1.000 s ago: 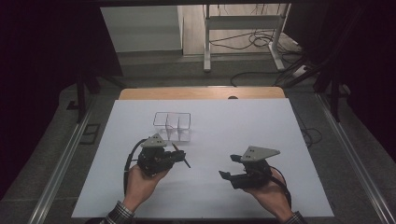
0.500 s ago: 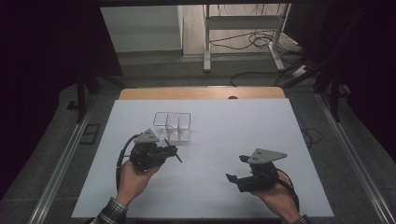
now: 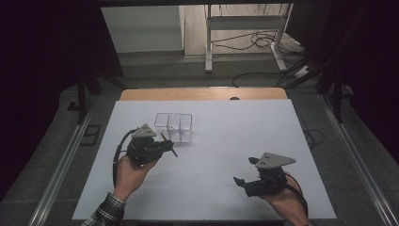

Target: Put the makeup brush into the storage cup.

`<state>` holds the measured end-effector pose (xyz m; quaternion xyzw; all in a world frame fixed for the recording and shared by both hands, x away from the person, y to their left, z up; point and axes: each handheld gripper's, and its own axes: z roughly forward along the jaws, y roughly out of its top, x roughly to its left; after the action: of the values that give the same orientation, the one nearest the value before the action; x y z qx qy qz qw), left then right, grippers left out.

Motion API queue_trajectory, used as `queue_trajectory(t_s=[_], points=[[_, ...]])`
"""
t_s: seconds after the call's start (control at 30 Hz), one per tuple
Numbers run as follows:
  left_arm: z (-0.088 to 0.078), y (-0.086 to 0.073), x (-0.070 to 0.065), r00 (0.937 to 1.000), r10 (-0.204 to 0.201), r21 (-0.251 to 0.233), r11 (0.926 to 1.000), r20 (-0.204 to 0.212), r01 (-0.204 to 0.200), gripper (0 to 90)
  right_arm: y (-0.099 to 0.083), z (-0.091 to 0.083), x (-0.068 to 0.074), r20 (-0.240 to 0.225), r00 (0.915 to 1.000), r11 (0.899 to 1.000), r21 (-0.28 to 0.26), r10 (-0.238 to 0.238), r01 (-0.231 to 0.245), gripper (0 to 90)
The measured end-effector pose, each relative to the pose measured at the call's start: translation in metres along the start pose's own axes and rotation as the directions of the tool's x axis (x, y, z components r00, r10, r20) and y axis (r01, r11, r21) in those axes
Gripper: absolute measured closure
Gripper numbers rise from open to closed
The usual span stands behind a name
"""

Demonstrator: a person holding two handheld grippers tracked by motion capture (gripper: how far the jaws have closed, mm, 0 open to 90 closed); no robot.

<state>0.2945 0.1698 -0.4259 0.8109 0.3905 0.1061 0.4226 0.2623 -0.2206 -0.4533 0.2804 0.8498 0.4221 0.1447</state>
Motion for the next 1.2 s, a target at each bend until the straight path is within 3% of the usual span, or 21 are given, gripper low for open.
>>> queue_trajectory(t_s=[0.53,0.93,1.2], points=[[-0.007,0.013,0.021,0.9988,-0.028,0.012,0.9995,-0.039,0.028,83.5,-0.013,-0.011,-0.007,0.032,0.9995,1.000,0.011,0.004,-0.005,10.0],[-0.011,0.025,0.032,0.9963,-0.024,0.017,0.9995,-0.083,0.026,83.6,-0.023,-0.019,-0.013,0.061,0.9981,1.000,0.024,0.009,-0.010,8.0],[-0.013,0.033,0.039,0.9946,-0.034,0.011,0.9993,-0.098,0.036,83.5,-0.030,-0.020,-0.015,0.072,0.9974,0.998,0.057,0.004,-0.008,4.6]])
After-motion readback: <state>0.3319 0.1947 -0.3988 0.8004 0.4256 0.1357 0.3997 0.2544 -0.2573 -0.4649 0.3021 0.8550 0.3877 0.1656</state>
